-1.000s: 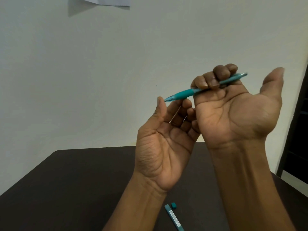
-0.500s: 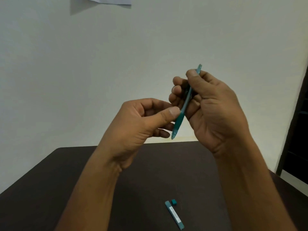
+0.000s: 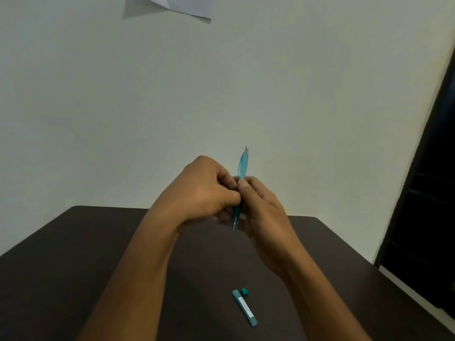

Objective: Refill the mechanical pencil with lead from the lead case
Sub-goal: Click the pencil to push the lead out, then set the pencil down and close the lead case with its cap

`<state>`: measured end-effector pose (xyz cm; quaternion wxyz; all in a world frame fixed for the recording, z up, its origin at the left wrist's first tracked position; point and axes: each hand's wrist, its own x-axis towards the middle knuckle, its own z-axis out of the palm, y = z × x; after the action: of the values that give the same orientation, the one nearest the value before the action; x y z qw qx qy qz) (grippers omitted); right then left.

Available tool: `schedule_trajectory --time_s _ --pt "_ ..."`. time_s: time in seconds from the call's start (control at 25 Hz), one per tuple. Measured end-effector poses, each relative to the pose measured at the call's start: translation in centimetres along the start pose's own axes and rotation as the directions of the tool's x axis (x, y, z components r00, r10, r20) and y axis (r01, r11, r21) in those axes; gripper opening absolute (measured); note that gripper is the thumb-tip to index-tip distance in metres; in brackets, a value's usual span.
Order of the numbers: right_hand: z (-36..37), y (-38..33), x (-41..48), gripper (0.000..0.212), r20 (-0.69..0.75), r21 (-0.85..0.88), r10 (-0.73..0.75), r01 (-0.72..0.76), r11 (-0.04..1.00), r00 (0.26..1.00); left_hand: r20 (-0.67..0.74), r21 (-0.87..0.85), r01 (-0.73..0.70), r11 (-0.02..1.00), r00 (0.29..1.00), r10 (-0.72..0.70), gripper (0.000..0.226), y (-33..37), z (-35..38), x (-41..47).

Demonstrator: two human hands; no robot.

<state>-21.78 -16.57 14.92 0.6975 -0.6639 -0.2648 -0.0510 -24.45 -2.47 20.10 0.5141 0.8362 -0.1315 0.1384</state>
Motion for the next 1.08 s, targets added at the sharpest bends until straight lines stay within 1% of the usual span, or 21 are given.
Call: schedule_trajectory --time_s 0.08,0.16,0.28,0.4,0.48,0.64,0.84,1.0,1.08 --pt "-0.4 0.7 -1.1 0.03 0.008 -0.014 0.022 -0.022 1.0 1.0 -0.045 0.005 0.038 0.999 0.998 -0.038 0.007 -0.2 0.0 0.2" --pt "-0.7 1.0 -1.9 0.028 0.011 -0.043 0.029 -0.028 0.999 1.0 -0.067 -0.03 0.073 0.997 0.995 -0.075 0.008 -0.4 0.2 0.5" --pt "-0.6 1.2 -2.4 0.024 -0.037 -0.17 -0.001 -0.005 0.985 0.999 -0.054 -0.098 0.133 0.986 0.989 -0.138 0.008 -0.8 0.5 0.8" --pt "-0.7 1.1 -2.0 0.019 -0.088 -0.274 -0.015 -0.009 0.962 0.996 -0.031 -0.082 0.182 0.98 0.982 -0.185 0.006 -1.2 0.6 1.0" --pt "-1.1 1.2 -1.5 0.017 -0.094 -0.295 -0.018 -0.011 0.955 0.995 -0.029 -0.071 0.209 0.975 0.977 -0.211 0.006 -1.6 0.6 1.1" --pt "-2.2 2.2 -0.2 0.017 -0.058 -0.237 0.047 -0.059 0.97 0.997 -0.049 -0.063 0.25 0.966 0.966 -0.253 0.007 -2.7 1.3 1.8" --pt "-4.2 4.8 2.2 0.015 -0.032 -0.129 0.186 -0.188 0.974 0.982 -0.129 -0.035 0.284 0.958 0.949 -0.286 0.011 -5.0 3.8 3.3" --pt "-6.4 7.5 4.3 0.013 -0.046 -0.082 0.279 -0.282 0.956 0.959 -0.161 -0.025 0.27 0.962 0.949 -0.271 0.014 -7.8 6.9 4.8" --pt "-7.4 9.2 5.9 0.013 -0.08 -0.054 0.323 -0.328 0.943 0.943 -0.144 -0.058 0.28 0.958 0.948 -0.285 0.016 -9.4 8.3 6.7"
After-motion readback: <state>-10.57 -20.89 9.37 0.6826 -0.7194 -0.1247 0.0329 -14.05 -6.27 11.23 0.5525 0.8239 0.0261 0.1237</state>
